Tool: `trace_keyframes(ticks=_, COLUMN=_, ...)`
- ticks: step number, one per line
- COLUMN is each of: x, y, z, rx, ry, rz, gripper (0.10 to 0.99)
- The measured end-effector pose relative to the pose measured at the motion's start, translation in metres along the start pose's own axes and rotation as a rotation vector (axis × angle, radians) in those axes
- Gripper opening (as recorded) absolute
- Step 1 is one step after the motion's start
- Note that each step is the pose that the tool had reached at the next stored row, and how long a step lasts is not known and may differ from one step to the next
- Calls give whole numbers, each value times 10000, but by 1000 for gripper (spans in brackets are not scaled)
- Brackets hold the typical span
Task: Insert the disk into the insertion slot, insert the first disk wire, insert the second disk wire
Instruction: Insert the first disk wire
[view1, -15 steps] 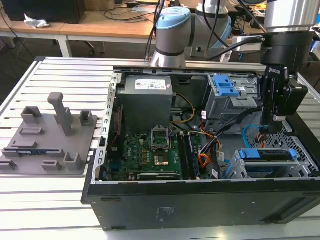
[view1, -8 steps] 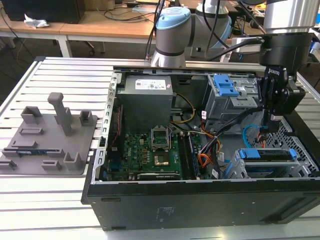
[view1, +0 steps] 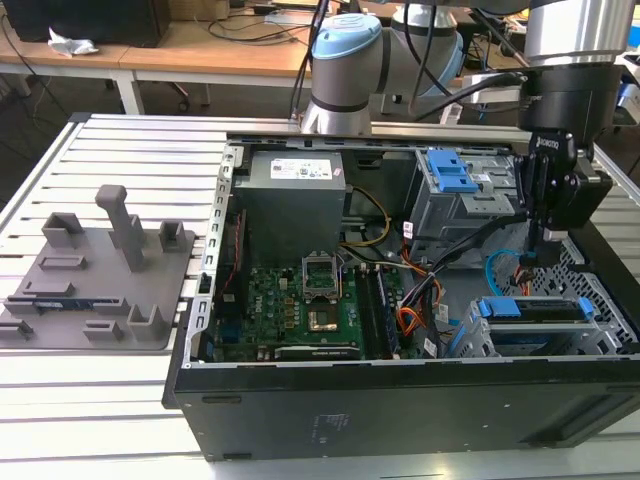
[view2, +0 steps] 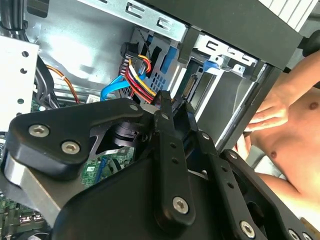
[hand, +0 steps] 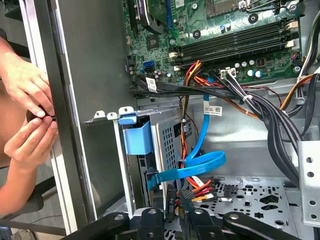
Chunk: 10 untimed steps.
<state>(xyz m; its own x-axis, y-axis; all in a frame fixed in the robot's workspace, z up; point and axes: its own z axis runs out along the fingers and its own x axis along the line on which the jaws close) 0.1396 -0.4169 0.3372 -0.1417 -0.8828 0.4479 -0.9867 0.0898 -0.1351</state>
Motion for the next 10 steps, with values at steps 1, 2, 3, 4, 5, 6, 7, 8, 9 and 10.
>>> trace_keyframes(ticks=1, x=-6, y=1, z=0, rx=2, ry=11, rz=-1, gripper=259)
trace_keyframes(ticks=2, x=-8, y=1, z=0, rx=2, ry=15, rz=-1, gripper=259)
trace_keyframes(ticks=3, x=-9, y=1, z=1, rx=3, ry=19, rz=-1, gripper=259)
trace_keyframes(ticks=4, x=-10, y=1, z=1, rx=3, ry=22, rz=-2, gripper=247)
trace_keyframes(ticks=5, x=-11, y=2, z=2, rx=3, ry=23, rz=-2, gripper=176)
trace_keyframes(ticks=6, x=-11, y=2, z=2, rx=3, ry=26, rz=-2, gripper=165)
trace_keyframes(ticks=7, x=-11, y=2, z=3, rx=4, ry=29, rz=-2, gripper=165)
trace_keyframes(ticks=8, x=-12, y=2, z=4, rx=4, ry=31, rz=-2, gripper=165)
trace_keyframes(ticks=9, x=-12, y=2, z=5, rx=5, ry=32, rz=-2, gripper=165)
trace_keyframes(ticks=10, x=-12, y=2, z=5, rx=5, ry=33, rz=-3, gripper=165)
